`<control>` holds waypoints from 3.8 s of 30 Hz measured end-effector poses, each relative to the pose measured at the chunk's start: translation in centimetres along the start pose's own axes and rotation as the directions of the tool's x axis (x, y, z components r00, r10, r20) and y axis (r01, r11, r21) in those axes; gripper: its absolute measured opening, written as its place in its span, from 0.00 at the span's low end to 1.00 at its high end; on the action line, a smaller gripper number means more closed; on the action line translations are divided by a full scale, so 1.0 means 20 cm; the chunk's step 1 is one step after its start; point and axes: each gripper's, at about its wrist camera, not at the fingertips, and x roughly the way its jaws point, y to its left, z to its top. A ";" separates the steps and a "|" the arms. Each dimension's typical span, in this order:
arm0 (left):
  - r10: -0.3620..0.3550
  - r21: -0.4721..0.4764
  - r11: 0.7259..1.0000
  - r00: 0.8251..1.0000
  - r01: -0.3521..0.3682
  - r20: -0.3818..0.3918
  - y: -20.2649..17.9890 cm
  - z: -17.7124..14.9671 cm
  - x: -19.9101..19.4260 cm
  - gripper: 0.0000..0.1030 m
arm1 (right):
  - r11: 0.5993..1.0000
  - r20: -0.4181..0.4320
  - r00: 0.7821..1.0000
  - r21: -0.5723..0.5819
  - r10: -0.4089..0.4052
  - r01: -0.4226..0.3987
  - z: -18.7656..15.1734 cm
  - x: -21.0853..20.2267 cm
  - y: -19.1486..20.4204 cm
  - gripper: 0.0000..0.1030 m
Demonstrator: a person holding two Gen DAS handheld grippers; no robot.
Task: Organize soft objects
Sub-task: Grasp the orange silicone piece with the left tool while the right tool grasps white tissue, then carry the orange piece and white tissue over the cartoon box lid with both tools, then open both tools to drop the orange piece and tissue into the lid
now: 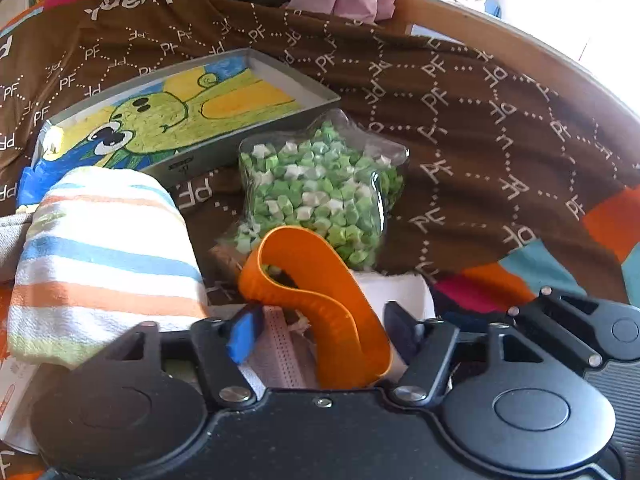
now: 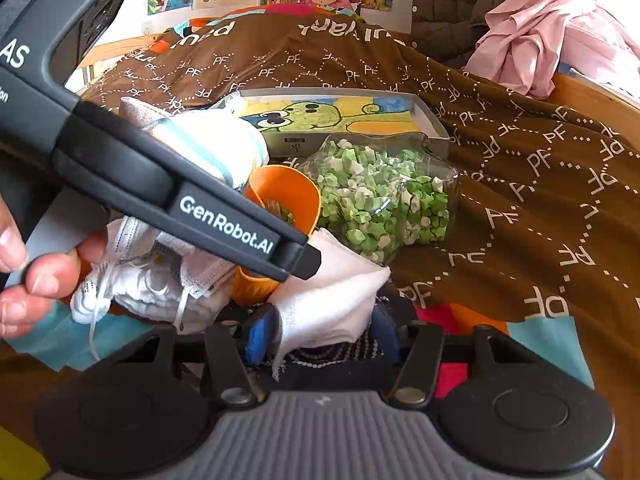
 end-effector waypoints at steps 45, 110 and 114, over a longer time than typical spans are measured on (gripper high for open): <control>0.019 0.056 0.998 0.986 -0.029 0.168 -0.08 -0.09 -0.34 0.08 | 0.997 0.306 0.949 0.031 -0.078 0.072 0.04 -0.25 -0.01 0.06; 0.085 -0.288 0.957 0.972 -0.020 0.217 0.84 0.49 0.19 0.46 | 0.917 0.201 0.979 0.395 -0.017 -0.065 0.80 0.61 -0.42 0.62; 0.095 -0.305 0.952 0.957 -0.007 0.274 0.81 0.48 0.07 0.60 | 0.931 0.230 0.973 0.360 -0.036 -0.051 0.81 0.47 -0.43 0.77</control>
